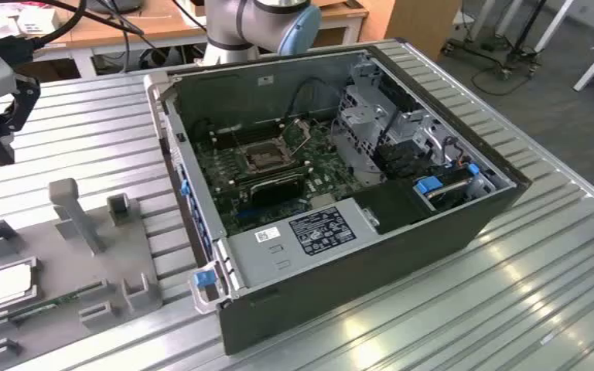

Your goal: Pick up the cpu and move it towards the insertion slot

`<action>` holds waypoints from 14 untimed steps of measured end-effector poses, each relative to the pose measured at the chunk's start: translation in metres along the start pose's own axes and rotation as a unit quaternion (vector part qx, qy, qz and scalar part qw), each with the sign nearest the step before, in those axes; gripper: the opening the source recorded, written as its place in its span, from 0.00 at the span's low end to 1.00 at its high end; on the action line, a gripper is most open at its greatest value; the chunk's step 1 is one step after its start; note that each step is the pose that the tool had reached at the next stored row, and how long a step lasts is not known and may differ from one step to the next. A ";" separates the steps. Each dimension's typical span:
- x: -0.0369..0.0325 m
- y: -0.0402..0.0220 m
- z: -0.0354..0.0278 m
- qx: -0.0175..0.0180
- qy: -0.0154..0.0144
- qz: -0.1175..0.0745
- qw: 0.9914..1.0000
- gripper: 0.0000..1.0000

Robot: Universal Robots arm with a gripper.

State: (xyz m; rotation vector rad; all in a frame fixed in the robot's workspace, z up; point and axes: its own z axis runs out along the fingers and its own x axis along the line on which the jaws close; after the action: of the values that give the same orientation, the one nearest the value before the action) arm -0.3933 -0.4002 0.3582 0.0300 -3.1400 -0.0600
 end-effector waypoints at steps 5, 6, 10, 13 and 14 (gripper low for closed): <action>0.0001 -0.0002 -0.0001 0.000 0.000 0.000 1.000 0.11; 0.0001 -0.0004 -0.0001 0.000 0.000 0.000 1.000 0.11; 0.0002 -0.0014 -0.0001 0.000 0.000 0.000 1.000 0.11; 0.0003 -0.0020 -0.0001 0.000 0.000 0.000 1.000 0.11; 0.0004 -0.0024 -0.0001 0.000 0.000 0.000 1.000 0.11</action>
State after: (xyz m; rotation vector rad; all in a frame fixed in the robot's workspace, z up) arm -0.3937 -0.4026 0.3582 0.0301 -3.1401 -0.0601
